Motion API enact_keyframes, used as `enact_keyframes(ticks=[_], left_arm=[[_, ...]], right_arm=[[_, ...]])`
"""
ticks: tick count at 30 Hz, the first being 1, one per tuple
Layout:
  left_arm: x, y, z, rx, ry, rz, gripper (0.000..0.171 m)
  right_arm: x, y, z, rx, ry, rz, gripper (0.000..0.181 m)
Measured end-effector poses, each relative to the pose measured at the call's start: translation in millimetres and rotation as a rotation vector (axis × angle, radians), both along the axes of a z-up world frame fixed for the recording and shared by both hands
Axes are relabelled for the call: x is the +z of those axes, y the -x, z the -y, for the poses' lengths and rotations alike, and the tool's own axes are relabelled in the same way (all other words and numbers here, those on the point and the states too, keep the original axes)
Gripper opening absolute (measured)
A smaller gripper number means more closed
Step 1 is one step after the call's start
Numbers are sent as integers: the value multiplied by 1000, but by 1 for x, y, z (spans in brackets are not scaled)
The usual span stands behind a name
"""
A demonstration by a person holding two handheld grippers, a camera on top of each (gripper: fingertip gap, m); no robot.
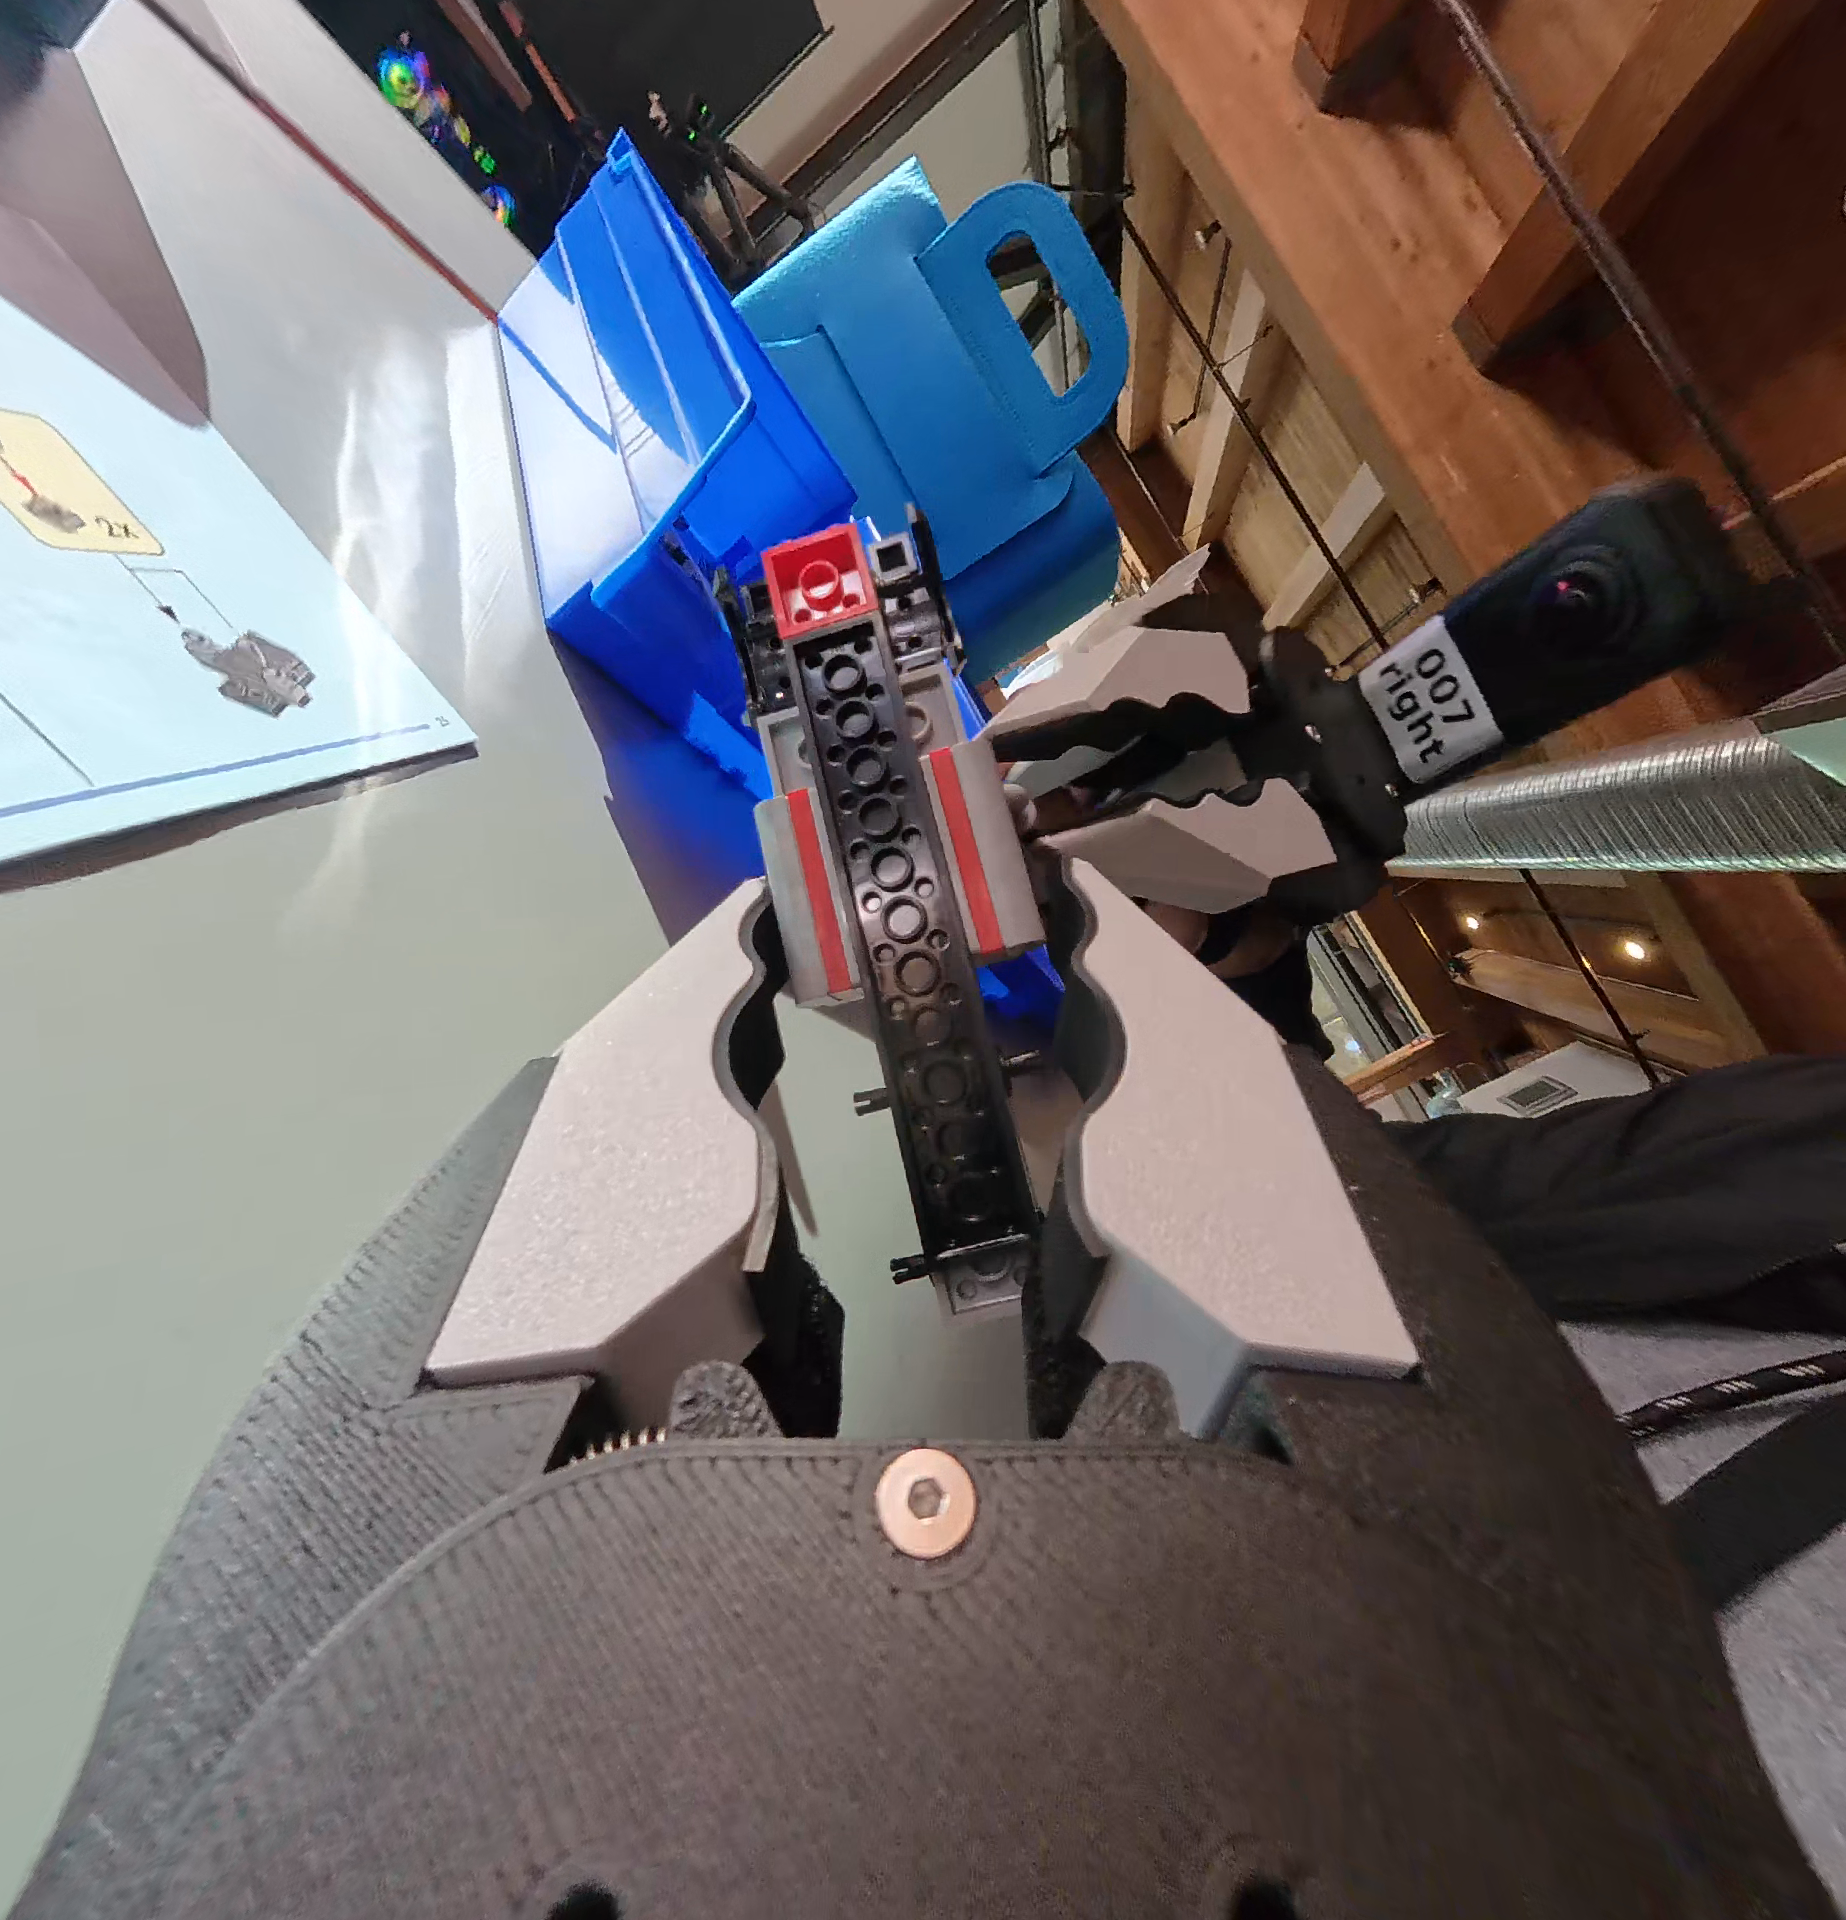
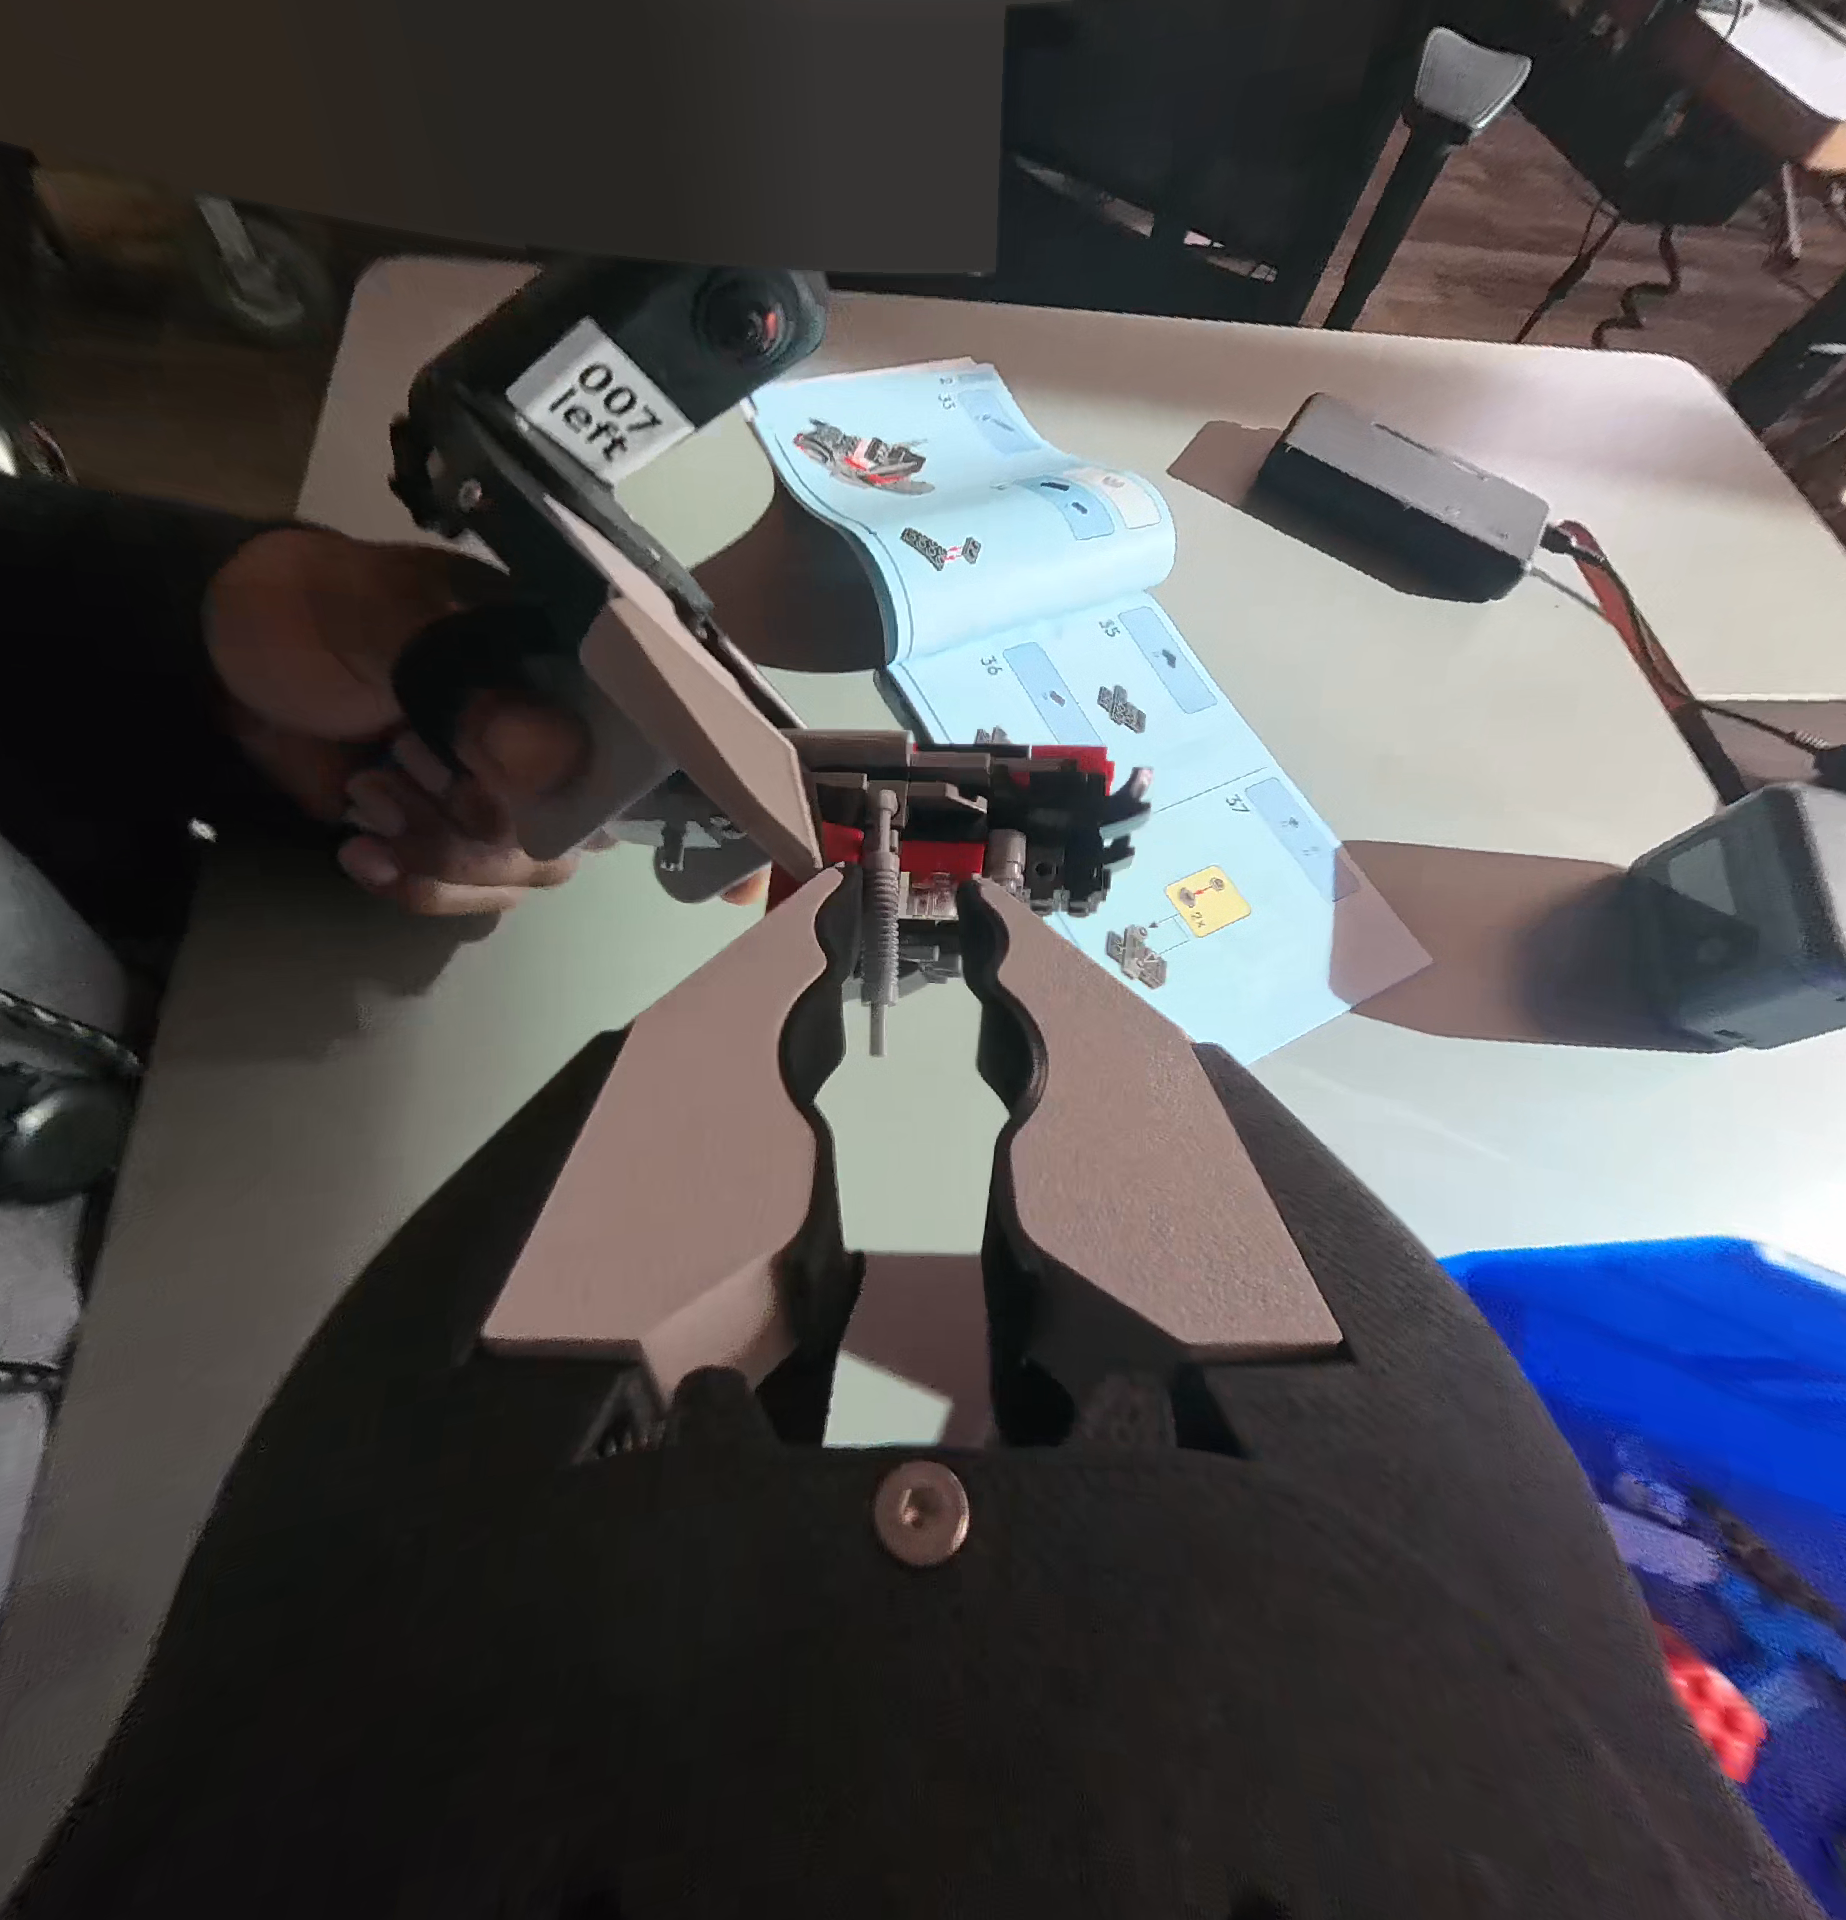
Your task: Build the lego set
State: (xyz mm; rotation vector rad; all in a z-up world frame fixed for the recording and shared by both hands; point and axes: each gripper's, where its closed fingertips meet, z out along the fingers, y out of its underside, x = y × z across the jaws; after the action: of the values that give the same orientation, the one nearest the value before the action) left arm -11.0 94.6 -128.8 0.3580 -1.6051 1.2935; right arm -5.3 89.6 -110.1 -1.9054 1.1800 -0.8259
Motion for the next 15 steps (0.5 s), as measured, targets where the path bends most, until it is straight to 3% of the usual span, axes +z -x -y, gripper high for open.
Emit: enact_keyframes(ticks=[10,15], left_arm=[[25,-4,-5,78,242,224,51],[40,-3,-14,80,374,261,52]], right_arm=[[27,-1,-5,-82,-433,72,32],[32,-1,-12,-78,-482,106,43]])
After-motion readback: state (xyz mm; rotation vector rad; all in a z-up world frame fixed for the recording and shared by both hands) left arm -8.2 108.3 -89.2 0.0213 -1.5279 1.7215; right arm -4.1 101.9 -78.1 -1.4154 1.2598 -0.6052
